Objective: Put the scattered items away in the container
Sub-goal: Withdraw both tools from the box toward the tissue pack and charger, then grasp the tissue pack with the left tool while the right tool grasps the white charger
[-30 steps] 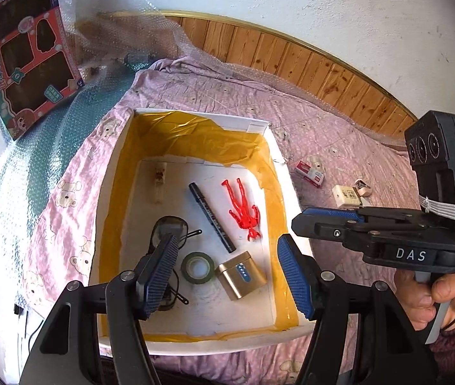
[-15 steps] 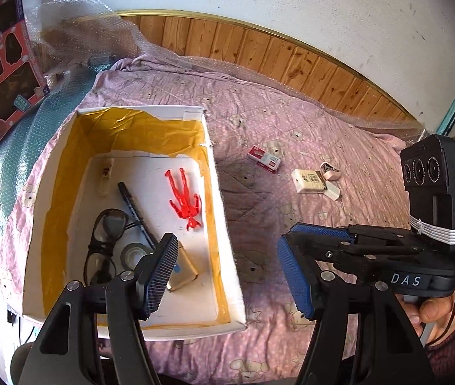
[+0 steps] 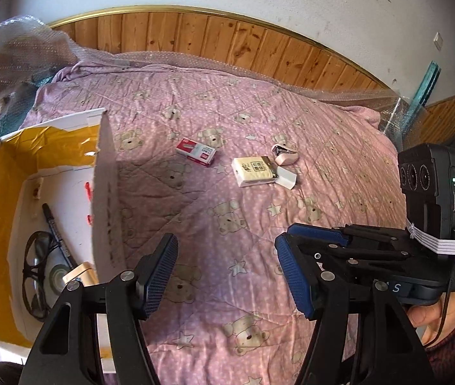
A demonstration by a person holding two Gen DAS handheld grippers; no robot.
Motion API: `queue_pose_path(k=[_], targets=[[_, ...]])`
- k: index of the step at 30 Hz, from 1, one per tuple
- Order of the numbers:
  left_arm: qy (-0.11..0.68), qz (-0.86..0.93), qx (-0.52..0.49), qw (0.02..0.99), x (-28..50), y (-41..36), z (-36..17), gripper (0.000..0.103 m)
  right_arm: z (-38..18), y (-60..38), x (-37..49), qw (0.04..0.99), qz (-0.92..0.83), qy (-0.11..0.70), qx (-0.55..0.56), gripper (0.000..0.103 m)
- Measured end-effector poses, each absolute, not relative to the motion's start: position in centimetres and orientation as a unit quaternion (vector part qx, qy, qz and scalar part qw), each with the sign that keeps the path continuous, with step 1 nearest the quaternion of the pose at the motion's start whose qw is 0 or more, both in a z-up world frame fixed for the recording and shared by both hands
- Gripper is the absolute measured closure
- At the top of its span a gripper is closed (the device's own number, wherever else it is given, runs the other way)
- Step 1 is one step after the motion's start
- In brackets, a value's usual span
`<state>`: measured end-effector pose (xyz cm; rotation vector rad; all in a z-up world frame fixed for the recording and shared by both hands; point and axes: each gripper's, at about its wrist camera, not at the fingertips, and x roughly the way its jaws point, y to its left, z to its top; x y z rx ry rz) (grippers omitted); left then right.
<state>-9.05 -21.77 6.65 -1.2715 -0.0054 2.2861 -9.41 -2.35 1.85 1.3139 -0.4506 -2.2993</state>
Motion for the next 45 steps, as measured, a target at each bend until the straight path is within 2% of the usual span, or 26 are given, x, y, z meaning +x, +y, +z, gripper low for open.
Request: queue_pose_path(k=[10, 19, 24, 33, 37, 41, 45], targets=[[0.046, 0.818, -0.487, 0.303, -11.4, -13.7, 4.0, 0.037, -0.1, 3.5, -12.4, 0.153, -0.849, -0.145, 0.485, 0.072], [0.053, 0.801, -0.511, 0.309, -15.5, -10.2, 1.0, 0.037, -3.1, 5.9, -16.3, 0.118, -0.851, -0.096, 0.503, 0.072], [0.056, 0.792, -0.521, 0.314, -18.0, -8.6, -0.6, 0.037, -4.5, 5.7, -18.4, 0.120, -0.856, -0.060, 0.500, 0.064], [0.079, 0.784, -0.528, 0.315, -22.1, -6.7, -3.9, 0.037, -6.9, 4.9, -20.5, 0.139, -0.866, 0.015, 0.481, 0.059], [0.076, 0.786, -0.526, 0.317, -23.6, -6.1, -5.3, 0.037, -6.8, 5.4, -20.9, 0.150, -0.870, -0.001, 0.470, 0.057], [0.079, 0.795, -0.511, 0.318, -24.4, -5.6, -5.9, 0.031, -6.7, 5.6, -21.2, 0.163, -0.858, -0.018, 0.486, 0.064], [0.085, 0.797, -0.506, 0.318, -25.0, -4.9, -6.0, 0.027, -6.3, 5.5, -21.2, 0.177, -0.847, -0.026, 0.501, 0.064]])
